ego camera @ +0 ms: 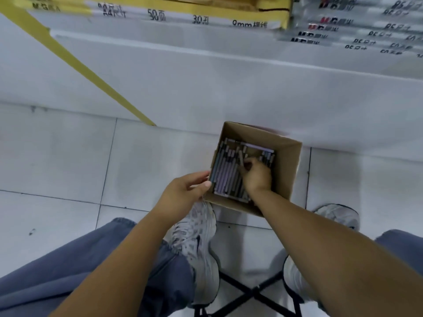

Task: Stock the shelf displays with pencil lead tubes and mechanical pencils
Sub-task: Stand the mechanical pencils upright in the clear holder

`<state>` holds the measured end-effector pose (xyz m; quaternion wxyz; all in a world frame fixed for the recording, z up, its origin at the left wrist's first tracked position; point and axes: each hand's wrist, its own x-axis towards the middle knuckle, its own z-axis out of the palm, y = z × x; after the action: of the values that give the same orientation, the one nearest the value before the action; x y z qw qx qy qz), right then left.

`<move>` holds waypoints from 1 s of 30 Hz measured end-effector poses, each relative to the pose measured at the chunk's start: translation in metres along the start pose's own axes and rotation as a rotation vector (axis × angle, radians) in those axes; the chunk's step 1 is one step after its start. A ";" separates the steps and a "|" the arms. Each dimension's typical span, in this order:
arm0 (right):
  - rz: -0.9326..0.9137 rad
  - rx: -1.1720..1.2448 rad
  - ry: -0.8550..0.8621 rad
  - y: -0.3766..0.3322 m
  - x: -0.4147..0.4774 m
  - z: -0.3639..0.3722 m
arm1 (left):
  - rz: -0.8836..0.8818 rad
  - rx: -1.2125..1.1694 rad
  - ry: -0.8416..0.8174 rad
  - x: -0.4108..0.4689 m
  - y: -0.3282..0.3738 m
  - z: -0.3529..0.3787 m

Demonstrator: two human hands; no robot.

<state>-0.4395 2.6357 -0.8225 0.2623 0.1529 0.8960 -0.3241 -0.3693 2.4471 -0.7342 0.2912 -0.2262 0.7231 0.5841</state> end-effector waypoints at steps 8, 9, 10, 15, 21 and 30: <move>0.069 0.189 -0.042 -0.007 0.006 0.020 | 0.000 -0.001 -0.012 0.001 -0.001 -0.003; 0.070 0.213 -0.049 -0.007 0.006 0.021 | -0.001 -0.008 -0.017 0.001 -0.002 -0.003; 0.069 0.227 -0.049 -0.007 0.007 0.023 | -0.001 -0.013 -0.020 0.002 -0.002 -0.004; 0.064 0.226 -0.080 -0.009 0.010 0.031 | -0.014 -0.018 -0.022 0.005 -0.006 -0.004; 0.051 0.222 -0.070 -0.014 0.014 0.036 | 0.007 -0.011 -0.021 0.004 -0.008 -0.003; 0.169 0.480 -0.256 -0.017 0.017 0.036 | 0.004 -0.001 -0.017 0.004 -0.006 -0.003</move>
<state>-0.4482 2.6009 -0.8471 0.3558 0.2425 0.7372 -0.5207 -0.3684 2.4431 -0.7409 0.2961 -0.2199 0.7208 0.5869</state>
